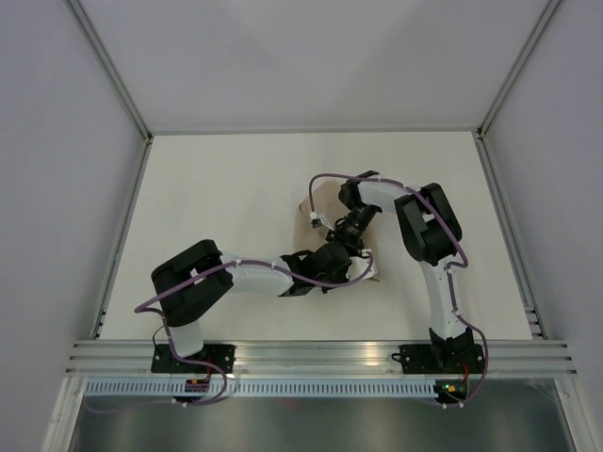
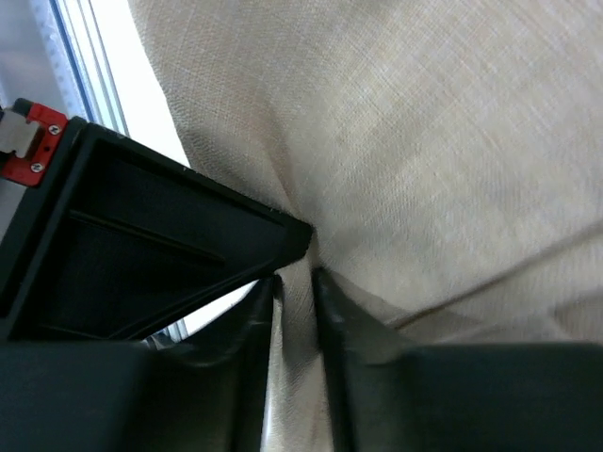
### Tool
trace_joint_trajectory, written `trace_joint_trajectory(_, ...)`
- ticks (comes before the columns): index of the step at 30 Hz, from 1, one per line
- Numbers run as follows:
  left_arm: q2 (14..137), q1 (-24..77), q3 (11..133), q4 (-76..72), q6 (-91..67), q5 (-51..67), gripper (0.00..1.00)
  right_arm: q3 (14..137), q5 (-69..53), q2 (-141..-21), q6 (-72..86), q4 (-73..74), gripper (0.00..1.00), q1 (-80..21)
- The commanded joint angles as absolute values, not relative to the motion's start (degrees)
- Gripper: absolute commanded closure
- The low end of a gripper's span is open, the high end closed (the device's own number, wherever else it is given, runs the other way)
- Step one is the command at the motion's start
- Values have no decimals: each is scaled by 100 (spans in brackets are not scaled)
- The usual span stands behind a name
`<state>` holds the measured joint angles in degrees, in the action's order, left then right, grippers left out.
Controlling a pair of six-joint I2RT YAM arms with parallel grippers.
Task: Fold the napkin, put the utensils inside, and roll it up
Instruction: Roll the napkin with the utensil
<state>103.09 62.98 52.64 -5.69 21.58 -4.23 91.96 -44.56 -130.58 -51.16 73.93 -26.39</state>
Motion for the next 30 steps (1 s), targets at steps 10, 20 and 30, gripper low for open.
trace_joint_trajectory(10,10679,5880,5598,448,1617,1220,98,8324,-3498,-11515,-4316,5047,45,-2304)
trace_joint_trajectory(20,10889,5239,6327,1300,1336,2671,98,7218,-3454,-10521,-3200,3306,43,-1574)
trace_joint_trajectory(30,11601,4483,7013,1863,1029,4454,98,5618,-3779,-8792,-3391,1812,41,-1116)
